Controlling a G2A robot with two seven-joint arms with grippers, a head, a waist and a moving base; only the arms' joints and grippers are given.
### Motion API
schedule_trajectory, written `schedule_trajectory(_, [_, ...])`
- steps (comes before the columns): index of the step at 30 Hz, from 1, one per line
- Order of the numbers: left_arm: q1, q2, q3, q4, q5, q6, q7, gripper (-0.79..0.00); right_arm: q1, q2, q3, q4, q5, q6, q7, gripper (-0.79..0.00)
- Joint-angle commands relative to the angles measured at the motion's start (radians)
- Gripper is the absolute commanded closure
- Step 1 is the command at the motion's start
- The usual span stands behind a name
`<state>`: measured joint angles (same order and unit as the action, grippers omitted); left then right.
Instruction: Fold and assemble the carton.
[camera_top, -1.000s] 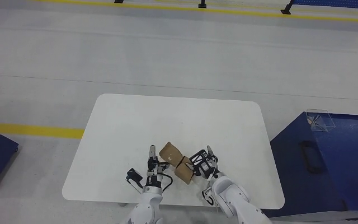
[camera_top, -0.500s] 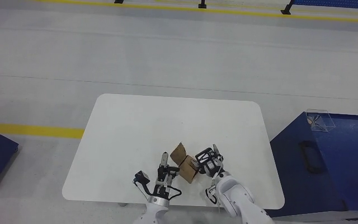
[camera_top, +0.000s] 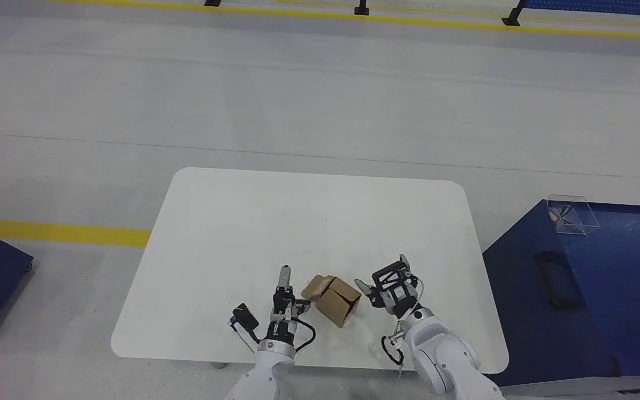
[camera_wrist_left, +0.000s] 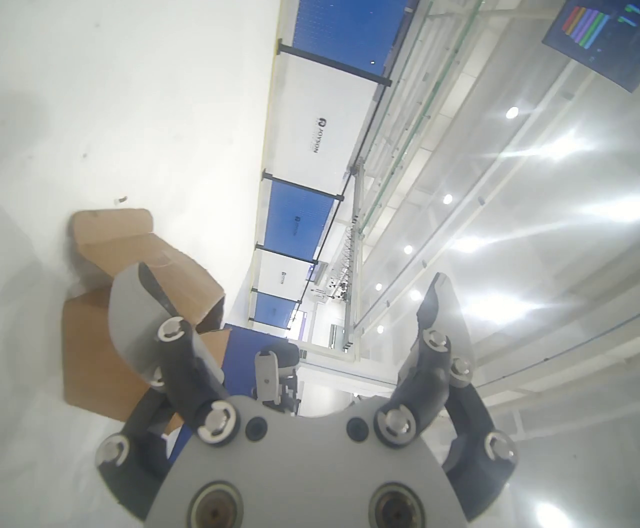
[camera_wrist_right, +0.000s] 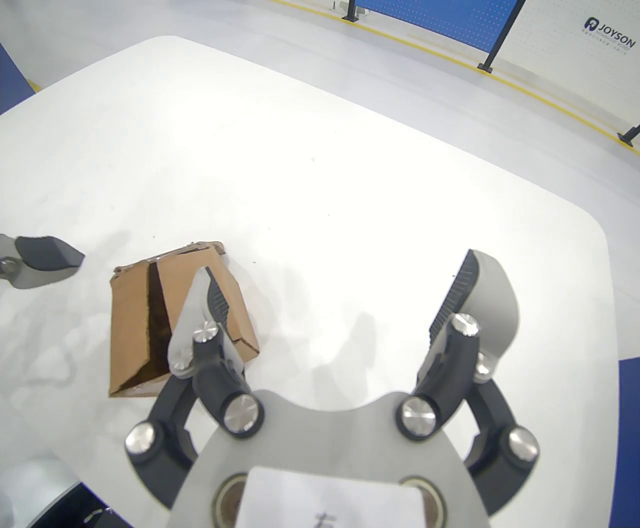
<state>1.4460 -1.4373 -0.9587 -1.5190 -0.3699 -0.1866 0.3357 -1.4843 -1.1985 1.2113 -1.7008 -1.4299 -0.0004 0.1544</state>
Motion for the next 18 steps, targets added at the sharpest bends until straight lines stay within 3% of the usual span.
schedule_trajectory(1, [-0.008, -0.005, 0.002, 0.016, -0.039, 0.022, -0.019, -0.785, 0.01, -0.004, -0.023, 0.009, -0.028, 0.016, 0.006, -0.785])
schedule_trajectory(18, [-0.186, -0.069, 0.025, 0.267, -0.165, 0.011, 0.03, -0.785, 0.118, -0.04, -0.141, 0.134, -0.126, 0.064, 0.063, -0.785])
